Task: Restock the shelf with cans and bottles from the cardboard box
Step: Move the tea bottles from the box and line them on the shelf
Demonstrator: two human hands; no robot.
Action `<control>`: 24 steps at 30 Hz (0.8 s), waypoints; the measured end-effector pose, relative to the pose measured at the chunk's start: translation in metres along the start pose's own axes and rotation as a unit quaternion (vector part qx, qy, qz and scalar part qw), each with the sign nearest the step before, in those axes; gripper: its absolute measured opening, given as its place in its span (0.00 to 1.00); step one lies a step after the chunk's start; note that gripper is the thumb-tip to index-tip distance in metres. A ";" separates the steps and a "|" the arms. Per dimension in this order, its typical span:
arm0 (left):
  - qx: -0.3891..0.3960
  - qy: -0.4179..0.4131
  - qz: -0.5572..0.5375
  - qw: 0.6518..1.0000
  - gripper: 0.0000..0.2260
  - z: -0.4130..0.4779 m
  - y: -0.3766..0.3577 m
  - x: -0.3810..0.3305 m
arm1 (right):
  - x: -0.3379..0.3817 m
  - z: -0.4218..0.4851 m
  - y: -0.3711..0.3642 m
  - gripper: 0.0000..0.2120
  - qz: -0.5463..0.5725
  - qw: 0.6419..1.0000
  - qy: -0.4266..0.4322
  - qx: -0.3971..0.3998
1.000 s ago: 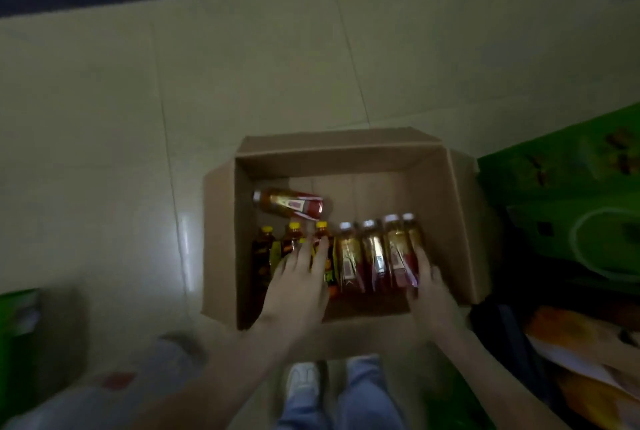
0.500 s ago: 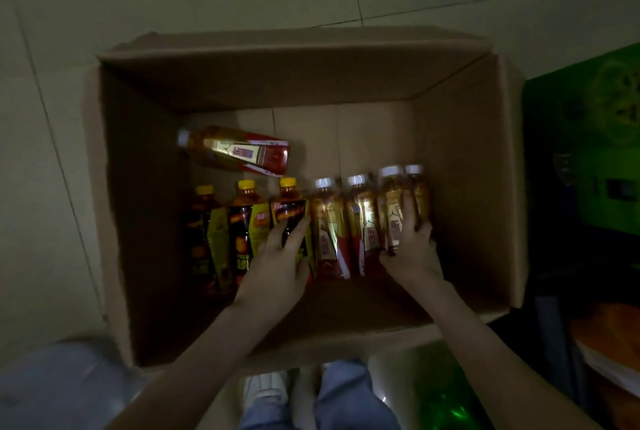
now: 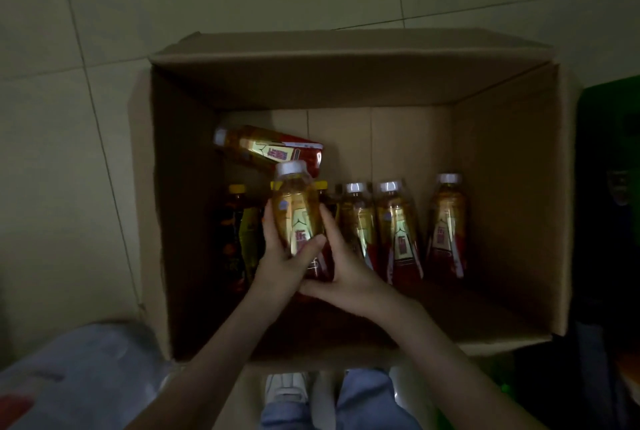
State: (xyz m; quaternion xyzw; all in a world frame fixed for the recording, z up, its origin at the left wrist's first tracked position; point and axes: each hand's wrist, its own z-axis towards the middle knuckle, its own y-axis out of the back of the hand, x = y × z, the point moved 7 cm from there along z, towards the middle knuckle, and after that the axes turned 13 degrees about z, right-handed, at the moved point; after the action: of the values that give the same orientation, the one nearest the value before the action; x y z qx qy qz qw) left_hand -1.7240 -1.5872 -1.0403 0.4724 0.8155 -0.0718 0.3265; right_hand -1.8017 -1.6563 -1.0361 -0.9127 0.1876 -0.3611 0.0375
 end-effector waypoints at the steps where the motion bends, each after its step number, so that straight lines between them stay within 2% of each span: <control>1: 0.000 0.009 0.003 1.000 0.43 0.000 0.006 0.007 | -0.004 0.000 0.003 0.47 -0.009 1.000 -0.020 0.018; 2: 0.005 0.018 0.012 1.000 0.42 0.000 0.011 0.014 | -0.006 0.000 0.014 0.42 -0.021 0.999 -0.033 -0.003; 3: 0.012 0.026 0.022 0.999 0.42 0.000 0.013 0.021 | -0.009 0.001 0.034 0.39 -0.048 0.996 -0.034 -0.070; 5: 0.019 0.035 0.025 0.999 0.42 0.000 0.015 0.030 | -0.020 0.000 0.082 0.39 -0.170 0.953 -0.045 -0.248; 6: 0.018 0.035 0.026 0.999 0.42 0.000 0.016 0.033 | -0.028 -0.001 0.099 0.41 -0.219 0.926 -0.074 -0.298; 7: 0.015 0.033 0.032 0.999 0.41 0.001 0.016 0.036 | -0.038 0.000 0.109 0.44 -0.235 0.915 -0.104 -0.311; 9: 0.014 0.033 0.034 0.999 0.41 0.003 0.014 0.038 | -0.057 0.005 0.121 0.48 -0.199 0.928 -0.132 -0.288; 12: 0.019 0.035 0.031 0.999 0.41 0.004 0.010 0.035 | -0.064 0.011 0.136 0.54 -0.128 0.947 -0.135 -0.261; 16: 0.026 0.027 0.054 0.998 0.41 -0.008 0.016 0.018 | -0.050 0.002 0.140 0.57 -0.096 0.949 -0.102 -0.282; 21: 0.030 0.022 0.075 0.997 0.40 -0.060 0.041 -0.033 | 0.028 -0.072 0.116 0.52 -0.053 0.937 -0.030 -0.344; 24: 0.038 0.010 0.100 0.994 0.40 -0.110 0.059 -0.090 | 0.099 -0.133 0.095 0.52 -0.013 0.941 0.021 -0.337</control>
State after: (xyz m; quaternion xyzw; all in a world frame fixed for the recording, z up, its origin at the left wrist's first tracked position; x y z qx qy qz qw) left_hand -1.6961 -1.5737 -0.8894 0.5640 0.7642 -0.0650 0.3061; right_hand -1.8553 -1.7715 -0.8935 -0.8665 0.2872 -0.2963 -0.2811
